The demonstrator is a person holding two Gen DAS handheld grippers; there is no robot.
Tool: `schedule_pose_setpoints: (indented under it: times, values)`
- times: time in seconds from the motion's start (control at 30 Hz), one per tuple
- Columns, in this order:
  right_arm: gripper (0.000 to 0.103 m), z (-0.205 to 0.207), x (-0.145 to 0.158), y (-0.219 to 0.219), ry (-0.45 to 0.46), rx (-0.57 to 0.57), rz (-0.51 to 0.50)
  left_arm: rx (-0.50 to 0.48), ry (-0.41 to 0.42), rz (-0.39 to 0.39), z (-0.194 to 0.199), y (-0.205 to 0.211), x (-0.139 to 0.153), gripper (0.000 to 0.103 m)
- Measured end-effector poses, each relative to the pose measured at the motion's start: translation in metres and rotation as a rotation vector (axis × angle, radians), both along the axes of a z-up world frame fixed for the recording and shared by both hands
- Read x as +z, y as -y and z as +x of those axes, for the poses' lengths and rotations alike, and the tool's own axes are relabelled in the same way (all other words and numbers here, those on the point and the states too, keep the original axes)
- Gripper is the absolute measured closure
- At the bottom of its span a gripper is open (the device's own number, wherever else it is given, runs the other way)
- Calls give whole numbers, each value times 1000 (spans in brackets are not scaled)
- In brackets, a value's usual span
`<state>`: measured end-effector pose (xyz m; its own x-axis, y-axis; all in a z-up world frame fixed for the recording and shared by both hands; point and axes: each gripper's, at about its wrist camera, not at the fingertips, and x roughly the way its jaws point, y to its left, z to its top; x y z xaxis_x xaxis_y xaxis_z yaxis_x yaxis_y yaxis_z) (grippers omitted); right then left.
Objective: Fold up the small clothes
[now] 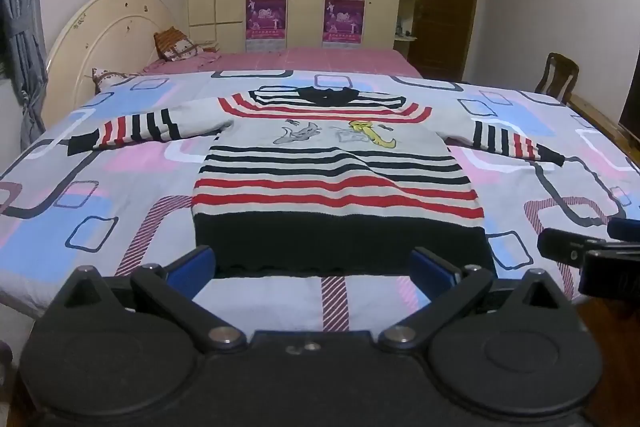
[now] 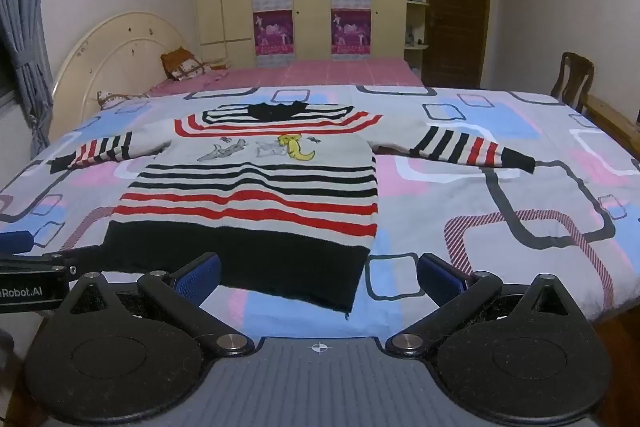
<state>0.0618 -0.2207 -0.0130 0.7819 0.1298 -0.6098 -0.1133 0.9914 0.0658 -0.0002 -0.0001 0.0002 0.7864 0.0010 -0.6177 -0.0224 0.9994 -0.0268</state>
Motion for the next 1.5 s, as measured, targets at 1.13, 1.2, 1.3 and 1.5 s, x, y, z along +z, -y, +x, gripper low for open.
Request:
schedule_pose_setpoints:
  times: [1.13,1.2,1.3,1.5]
  values:
    - [0,-5,9,-3,19,5,-3,13,9,6,-7,-6,8,0]
    - [0,-5,9,-3,18,6,-1,12,10,6,-7,-6,9,0]
    - [0,-5,10,-4,18,5,-3,12,12,6,-8,-7,9,0]
    - [0,-6,11,-4,19,8,-4,10,16,9,-10,-6,10,0]
